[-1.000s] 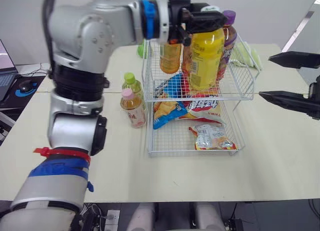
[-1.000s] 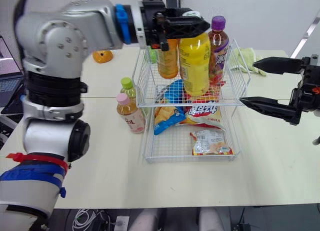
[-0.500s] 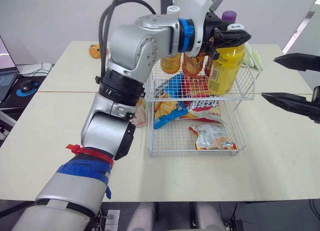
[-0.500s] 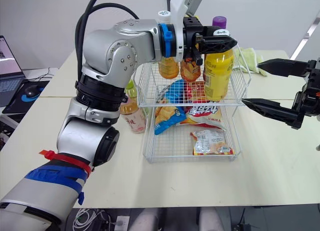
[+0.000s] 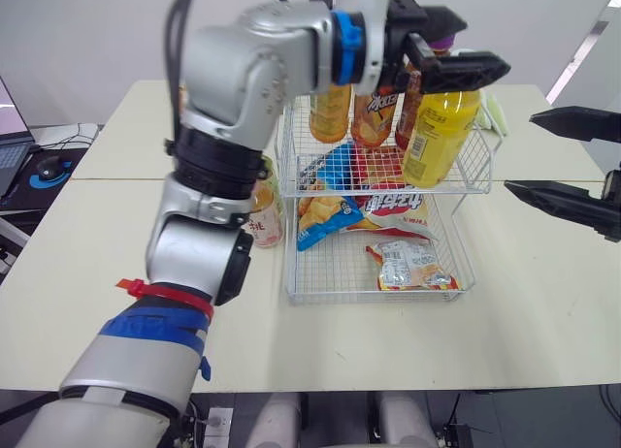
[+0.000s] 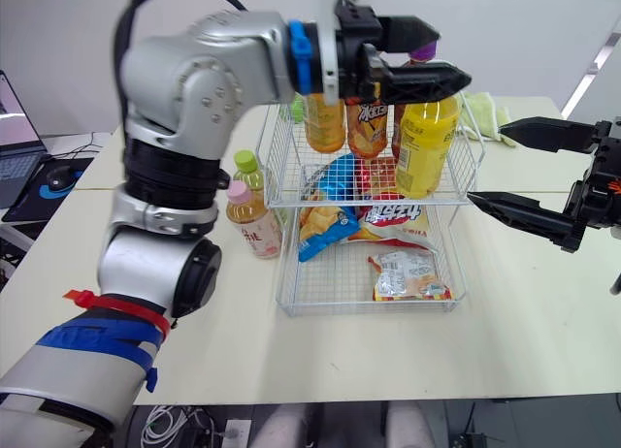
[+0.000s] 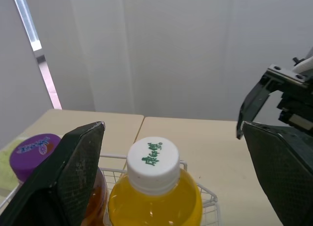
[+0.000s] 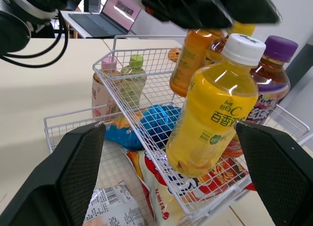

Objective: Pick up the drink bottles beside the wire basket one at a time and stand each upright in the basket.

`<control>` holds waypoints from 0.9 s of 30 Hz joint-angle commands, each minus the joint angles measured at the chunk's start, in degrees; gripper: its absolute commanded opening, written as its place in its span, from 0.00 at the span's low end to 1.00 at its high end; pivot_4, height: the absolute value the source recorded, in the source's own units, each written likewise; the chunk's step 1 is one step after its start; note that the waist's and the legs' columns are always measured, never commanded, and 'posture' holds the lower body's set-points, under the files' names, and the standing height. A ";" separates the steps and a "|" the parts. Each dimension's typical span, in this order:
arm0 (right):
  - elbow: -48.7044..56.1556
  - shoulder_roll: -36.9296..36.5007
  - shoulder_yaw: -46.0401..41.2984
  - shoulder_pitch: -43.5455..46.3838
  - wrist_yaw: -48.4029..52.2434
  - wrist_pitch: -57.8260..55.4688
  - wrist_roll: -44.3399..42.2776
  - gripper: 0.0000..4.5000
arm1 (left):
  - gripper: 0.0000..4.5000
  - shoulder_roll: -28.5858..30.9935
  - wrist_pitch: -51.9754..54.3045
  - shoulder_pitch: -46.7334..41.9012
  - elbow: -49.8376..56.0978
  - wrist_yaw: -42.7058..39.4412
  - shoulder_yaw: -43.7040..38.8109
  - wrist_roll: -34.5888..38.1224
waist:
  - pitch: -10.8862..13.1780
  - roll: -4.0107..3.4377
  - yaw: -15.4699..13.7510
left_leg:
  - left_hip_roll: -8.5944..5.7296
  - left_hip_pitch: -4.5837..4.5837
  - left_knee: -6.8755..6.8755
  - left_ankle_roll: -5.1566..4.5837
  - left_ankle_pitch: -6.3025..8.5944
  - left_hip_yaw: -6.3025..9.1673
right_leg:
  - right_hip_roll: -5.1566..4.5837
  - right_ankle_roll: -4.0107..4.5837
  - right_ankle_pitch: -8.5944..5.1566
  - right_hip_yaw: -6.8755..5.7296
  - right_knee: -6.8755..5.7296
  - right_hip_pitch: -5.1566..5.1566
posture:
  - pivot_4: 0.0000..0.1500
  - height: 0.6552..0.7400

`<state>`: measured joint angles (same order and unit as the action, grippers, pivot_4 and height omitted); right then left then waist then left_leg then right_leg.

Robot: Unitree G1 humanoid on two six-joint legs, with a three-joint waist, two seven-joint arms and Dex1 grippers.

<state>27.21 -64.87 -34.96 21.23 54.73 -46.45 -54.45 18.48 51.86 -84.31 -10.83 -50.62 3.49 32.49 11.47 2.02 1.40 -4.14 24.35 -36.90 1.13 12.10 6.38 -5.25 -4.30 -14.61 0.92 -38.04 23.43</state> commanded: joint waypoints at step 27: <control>-6.82 -0.10 12.48 12.59 4.94 6.06 1.23 1.00 | 1.00 31.17 9.53 34.53 25.31 8.45 -30.95 11.01 | -0.13 -0.36 -0.49 | 0.29 -0.43 0.04 0.01 0.02 -0.10 | 0.19 0.14 -0.05 0.07 0.05 -0.26 | 1.00 1.00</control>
<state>20.70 -64.78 -21.59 32.62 59.14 -41.55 -53.07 48.13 61.99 -50.96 12.39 -43.39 -24.54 42.84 11.34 1.66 0.92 -3.84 23.90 -36.84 1.14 12.12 6.24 -5.05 -4.14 -14.65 1.01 -38.01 23.19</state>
